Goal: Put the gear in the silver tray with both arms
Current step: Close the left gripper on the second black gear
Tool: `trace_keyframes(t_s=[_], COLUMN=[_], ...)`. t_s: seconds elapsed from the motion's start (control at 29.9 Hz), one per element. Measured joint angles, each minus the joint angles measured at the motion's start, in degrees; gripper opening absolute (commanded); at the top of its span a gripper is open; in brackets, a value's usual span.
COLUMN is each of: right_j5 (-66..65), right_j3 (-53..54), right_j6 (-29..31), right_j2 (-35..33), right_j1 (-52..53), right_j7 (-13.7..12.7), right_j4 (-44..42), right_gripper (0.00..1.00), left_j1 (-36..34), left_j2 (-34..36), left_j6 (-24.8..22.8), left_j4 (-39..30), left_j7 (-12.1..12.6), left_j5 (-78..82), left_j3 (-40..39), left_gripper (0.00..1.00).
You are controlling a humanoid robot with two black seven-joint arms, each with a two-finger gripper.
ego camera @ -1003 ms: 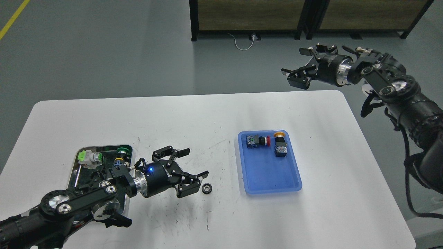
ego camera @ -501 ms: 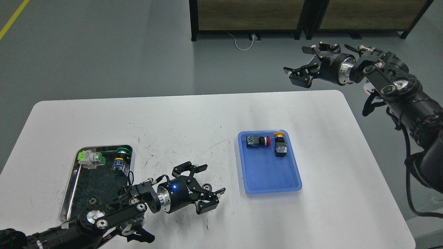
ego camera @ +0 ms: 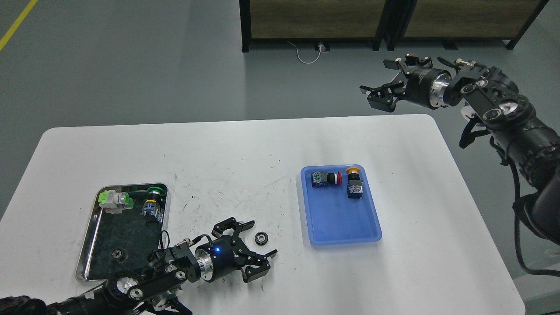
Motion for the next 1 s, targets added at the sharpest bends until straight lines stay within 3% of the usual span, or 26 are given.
trace_keyframes(t_s=[0.1, 0.53, 0.74, 1.0], right_j5=[0.0, 0.0, 0.0, 0.0], right_j3=[0.0, 0.0, 0.0, 0.0], right_j6=[0.0, 0.0, 0.0, 0.0], right_j2=[0.0, 0.0, -0.07, -0.1], right_j1=[0.0, 0.08, -0.16, -0.31], right_j7=[0.0, 0.11, 0.25, 0.35], right_j4=[0.0, 0.0, -0.01, 0.01], right_gripper=[0.91, 0.91, 0.91, 0.91], left_j1=[0.09, 0.1, 0.07, -0.7], left_j2=[0.0, 0.15, 0.11, -0.07], left_j6=[0.0, 0.0, -0.21, -0.12], left_j4=[0.08, 0.02, -0.23, -0.9], left_j7=[-0.12, -0.2, -0.2, 0.54], left_j5=[-0.08, -0.77, -0.74, -0.73], left_j3=[-0.29, 0.63, 1.96, 3.08], left_gripper=[0.93, 0.41, 0.21, 0.17])
